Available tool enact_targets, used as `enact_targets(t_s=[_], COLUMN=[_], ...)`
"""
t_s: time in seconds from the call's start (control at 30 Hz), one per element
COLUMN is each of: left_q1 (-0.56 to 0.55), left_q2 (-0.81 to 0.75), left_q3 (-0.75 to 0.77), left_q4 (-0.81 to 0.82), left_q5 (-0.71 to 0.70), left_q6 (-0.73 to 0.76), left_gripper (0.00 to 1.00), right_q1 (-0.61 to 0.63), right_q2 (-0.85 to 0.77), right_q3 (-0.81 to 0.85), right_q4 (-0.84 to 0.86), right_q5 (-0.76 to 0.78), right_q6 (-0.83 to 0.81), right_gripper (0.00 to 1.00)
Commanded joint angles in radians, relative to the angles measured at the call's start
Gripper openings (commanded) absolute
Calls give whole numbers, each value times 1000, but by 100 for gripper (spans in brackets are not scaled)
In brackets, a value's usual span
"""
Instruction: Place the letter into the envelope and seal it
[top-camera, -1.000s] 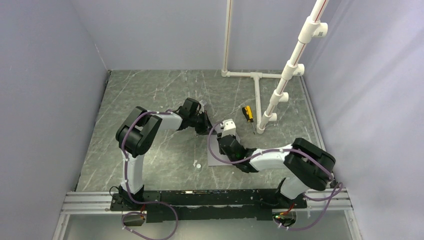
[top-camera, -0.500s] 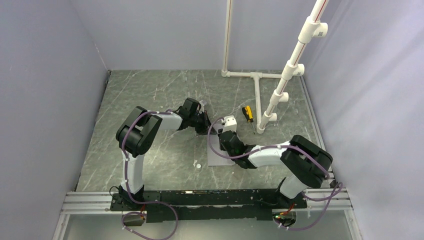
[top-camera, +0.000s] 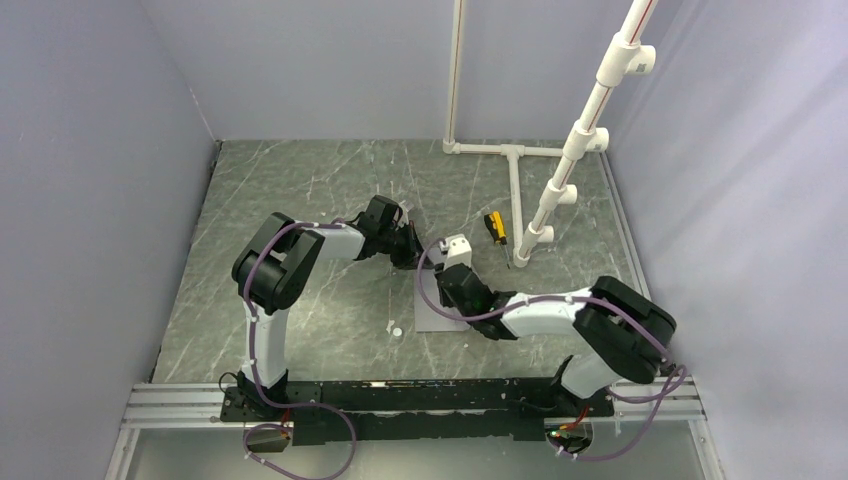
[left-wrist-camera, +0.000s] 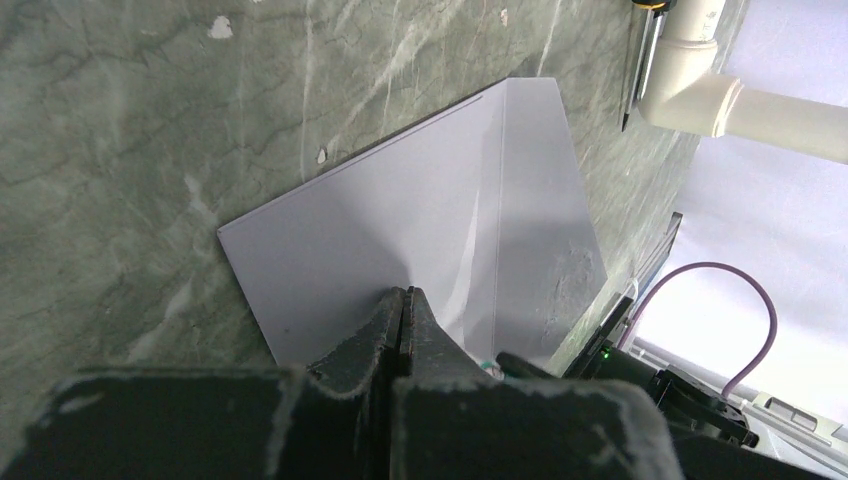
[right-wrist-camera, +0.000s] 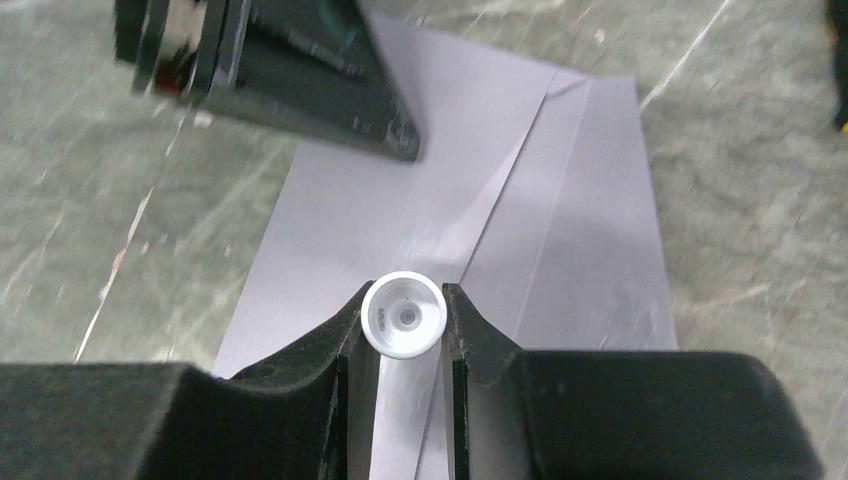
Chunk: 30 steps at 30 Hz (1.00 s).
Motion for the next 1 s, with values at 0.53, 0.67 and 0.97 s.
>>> enact_targets(t_s=[0.53, 0.67, 0.97], left_q1=[-12, -12, -9], left_q2=[54, 29, -65], left_q3=[-25, -4, 98], left_q4=[-146, -173, -253], left_q5=[-102, -98, -73], left_q6=[43, 64, 127], left_gripper=[2, 2, 6], right_q1=[-25, -24, -36], right_q2=[121, 6, -326], right_q3=[94, 116, 160], right_q4=[-7, -61, -428], right_q5=[18, -7, -59], right_q6=[-55, -55, 31], right_gripper=[0, 0, 0])
